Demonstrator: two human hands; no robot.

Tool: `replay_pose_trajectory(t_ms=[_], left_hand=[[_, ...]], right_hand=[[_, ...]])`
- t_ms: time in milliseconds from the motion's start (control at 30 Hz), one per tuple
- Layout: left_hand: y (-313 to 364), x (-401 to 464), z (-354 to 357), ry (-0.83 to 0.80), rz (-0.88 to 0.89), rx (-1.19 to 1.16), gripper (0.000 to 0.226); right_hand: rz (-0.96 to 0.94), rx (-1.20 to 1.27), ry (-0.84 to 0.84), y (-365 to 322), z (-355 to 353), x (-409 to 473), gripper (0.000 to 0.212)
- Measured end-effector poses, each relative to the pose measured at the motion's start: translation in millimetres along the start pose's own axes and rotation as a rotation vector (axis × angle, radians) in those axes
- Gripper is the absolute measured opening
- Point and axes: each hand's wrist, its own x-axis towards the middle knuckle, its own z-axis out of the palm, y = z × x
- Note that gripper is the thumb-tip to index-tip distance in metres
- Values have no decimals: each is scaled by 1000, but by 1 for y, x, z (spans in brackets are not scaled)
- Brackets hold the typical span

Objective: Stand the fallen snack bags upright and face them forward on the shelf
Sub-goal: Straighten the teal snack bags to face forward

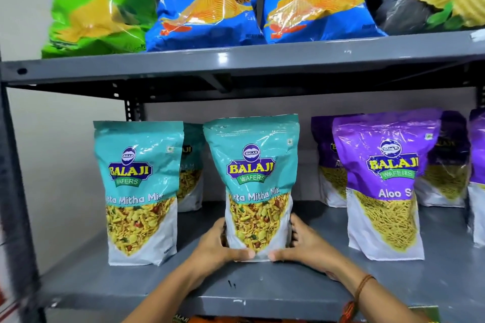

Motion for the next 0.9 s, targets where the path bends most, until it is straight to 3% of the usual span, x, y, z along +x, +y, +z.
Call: replay_pose_trajectory(t_ms=[100, 167, 200, 267, 333, 400, 467, 533, 600, 733, 800, 900], left_hand=[[9, -13, 0, 28, 29, 23, 124], [18, -27, -7, 158, 104, 91, 128], [21, -36, -14, 246, 192, 126, 119], [30, -55, -37, 463, 418, 242, 90], [35, -68, -67, 716, 595, 392, 73], [31, -76, -97, 917, 649, 420, 82], [18, -80, -126, 986, 543, 323, 101], [1, -78, -146, 908, 351, 244, 122], [-18, -76, -171, 696, 200, 179, 138], [-48, -68, -199, 283, 46, 124, 137], [-57, -65, -206, 197, 23, 154, 132], [-64, -56, -212, 174, 16, 135, 116]], right_hand=[[-26, 96, 9, -11, -4, -3, 115], [-64, 103, 202, -27, -3, -7, 130], [-98, 49, 366, -41, 0, -9, 130], [-266, -112, 689, -69, 12, -17, 109], [-514, -224, 883, -99, 33, -25, 87], [-685, -291, 891, -123, 61, -25, 77], [-760, -358, 774, -142, 98, -18, 72], [-698, -373, 553, -148, 131, -6, 79], [-509, -352, 350, -144, 166, 13, 96], [-101, -135, 86, -118, 202, 45, 123], [2, 6, 36, -111, 206, 53, 116], [15, 17, 21, -105, 208, 58, 90]])
